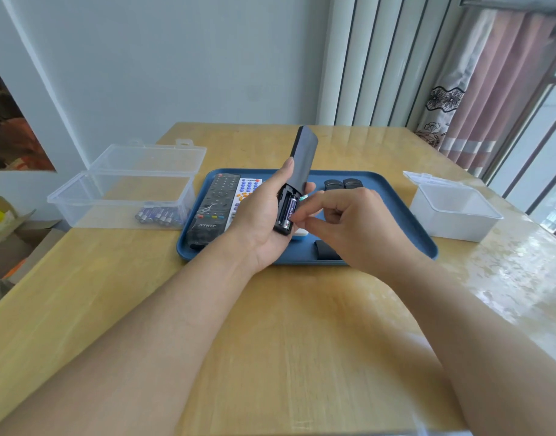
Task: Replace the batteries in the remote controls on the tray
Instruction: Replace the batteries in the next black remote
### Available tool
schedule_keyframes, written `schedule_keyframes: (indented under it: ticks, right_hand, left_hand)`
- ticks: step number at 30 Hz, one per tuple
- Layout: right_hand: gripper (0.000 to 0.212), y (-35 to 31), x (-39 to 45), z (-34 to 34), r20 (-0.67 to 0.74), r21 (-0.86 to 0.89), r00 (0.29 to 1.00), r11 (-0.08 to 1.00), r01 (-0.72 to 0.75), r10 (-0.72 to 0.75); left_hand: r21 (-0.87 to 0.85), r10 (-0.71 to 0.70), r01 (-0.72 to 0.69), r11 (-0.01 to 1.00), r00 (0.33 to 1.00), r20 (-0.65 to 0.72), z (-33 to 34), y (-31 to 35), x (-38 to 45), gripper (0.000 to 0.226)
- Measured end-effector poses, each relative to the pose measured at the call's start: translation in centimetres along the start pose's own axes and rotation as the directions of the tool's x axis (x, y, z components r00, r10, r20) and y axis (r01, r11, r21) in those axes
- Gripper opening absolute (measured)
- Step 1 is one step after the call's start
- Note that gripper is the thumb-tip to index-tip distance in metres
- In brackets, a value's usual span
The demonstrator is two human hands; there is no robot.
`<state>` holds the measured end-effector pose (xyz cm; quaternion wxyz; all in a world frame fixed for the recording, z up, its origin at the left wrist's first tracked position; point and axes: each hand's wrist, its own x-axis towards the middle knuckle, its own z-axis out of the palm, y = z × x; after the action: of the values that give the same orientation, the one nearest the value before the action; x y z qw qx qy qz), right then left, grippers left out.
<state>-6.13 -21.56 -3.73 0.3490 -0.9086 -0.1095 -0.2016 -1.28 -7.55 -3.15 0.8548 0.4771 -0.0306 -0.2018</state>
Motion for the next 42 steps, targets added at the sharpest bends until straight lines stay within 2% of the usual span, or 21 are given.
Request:
schedule_keyframes:
  ticks: [3, 5, 9, 17, 23, 31, 35, 42]
  right_hand:
    - [0.016, 0.6, 0.1, 0.0, -0.058, 0.050, 0.994, 0.994, 0.095, -0.092]
    - [0.013, 0.6, 0.1, 0.0, -0.047, 0.055, 0.988, 0.987, 0.150, -0.148]
    - [0.013, 0.8, 0.2, -0.1, 0.018, -0.005, 0.978, 0.978, 0.208, -0.208]
    - [0.010, 0.5, -0.2, -0.5, -0.011, -0.203, 0.931, 0.913, 0.355, -0.365]
    - [0.014, -0.2, -0.5, 0.2, -0.077, -0.395, 0.897, 0.839, 0.374, -0.436]
    - [0.017, 0.2, -0.2, 1.0, -0.136, -0.477, 0.834, 0.773, 0.417, -0.534]
    - [0.019, 0.9, 0.1, 0.5, -0.169, -0.438, 0.833, 0.797, 0.416, -0.527]
    - [0.025, 0.8, -0.2, 0.1, -0.102, -0.322, 0.883, 0.855, 0.406, -0.458]
  left_hand:
    - [0.005, -0.013, 0.013, 1.000, 0.999, 0.036, 0.0, 0.2, -0.1, 0.039]
    - [0.009, -0.030, 0.030, 1.000, 0.998, 0.047, 0.2, 0.4, -0.3, 0.040]
    - [0.025, -0.046, 0.045, 0.999, 0.998, 0.039, 0.3, 0.3, -0.5, 0.036]
    - [0.004, -0.085, 0.085, 0.996, 0.996, 0.004, 0.3, -0.3, -0.4, 0.046]
    - [-0.090, -0.124, 0.121, 0.989, 0.992, -0.031, 0.4, -0.4, -0.5, 0.052]
    - [-0.149, -0.145, 0.144, 0.978, 0.989, 0.003, 0.5, -0.2, -0.5, 0.047]
    - [-0.140, -0.188, 0.194, 0.971, 0.981, 0.056, 0.6, -0.6, -0.7, 0.037]
    - [-0.198, -0.139, 0.144, 0.969, 0.989, 0.040, 0.4, -0.1, -0.4, 0.049]
